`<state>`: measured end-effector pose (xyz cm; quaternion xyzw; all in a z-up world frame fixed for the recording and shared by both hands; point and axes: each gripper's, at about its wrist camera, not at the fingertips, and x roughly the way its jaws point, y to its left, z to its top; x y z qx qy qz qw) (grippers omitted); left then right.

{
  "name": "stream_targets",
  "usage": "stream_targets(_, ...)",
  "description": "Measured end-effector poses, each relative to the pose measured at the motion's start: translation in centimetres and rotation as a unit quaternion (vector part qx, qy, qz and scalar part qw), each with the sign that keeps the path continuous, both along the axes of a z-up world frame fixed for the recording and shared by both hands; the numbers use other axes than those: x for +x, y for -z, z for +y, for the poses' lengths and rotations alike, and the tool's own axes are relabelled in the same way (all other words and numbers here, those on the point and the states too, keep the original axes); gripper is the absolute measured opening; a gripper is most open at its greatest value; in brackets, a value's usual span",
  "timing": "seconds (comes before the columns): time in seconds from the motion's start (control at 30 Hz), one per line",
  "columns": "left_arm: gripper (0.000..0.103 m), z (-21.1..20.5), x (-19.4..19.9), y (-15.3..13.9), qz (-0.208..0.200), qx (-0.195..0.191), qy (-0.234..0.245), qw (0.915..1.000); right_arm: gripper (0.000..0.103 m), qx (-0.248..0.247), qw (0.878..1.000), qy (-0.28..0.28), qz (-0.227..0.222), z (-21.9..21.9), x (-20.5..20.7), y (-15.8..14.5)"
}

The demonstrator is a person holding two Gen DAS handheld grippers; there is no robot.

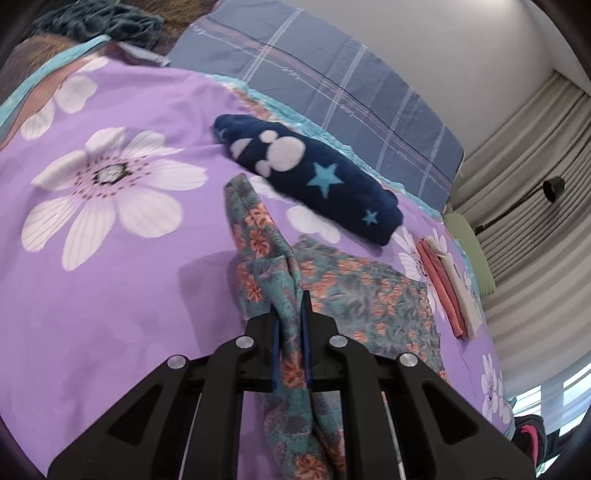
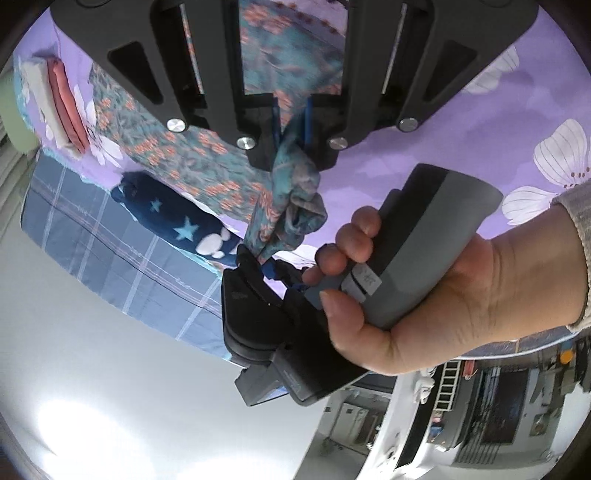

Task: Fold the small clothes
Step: 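Lift the folded shirt with both tools holding its edge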

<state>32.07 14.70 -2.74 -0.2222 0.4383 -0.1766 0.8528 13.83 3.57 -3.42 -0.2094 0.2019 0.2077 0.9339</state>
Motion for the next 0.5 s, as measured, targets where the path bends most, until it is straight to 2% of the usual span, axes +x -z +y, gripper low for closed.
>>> stream_targets(0.23, 0.009, -6.4, 0.0, -2.6, -0.013, 0.024, 0.031, 0.9991, 0.009, 0.035, 0.999, 0.033, 0.004, -5.7, -0.5, -1.1)
stream_targets(0.5, 0.009, -16.3, -0.8, -4.5, -0.033, 0.06, 0.076, 0.9948, 0.009, 0.085, 0.993, 0.076, 0.028, -14.0, -1.0, -1.7)
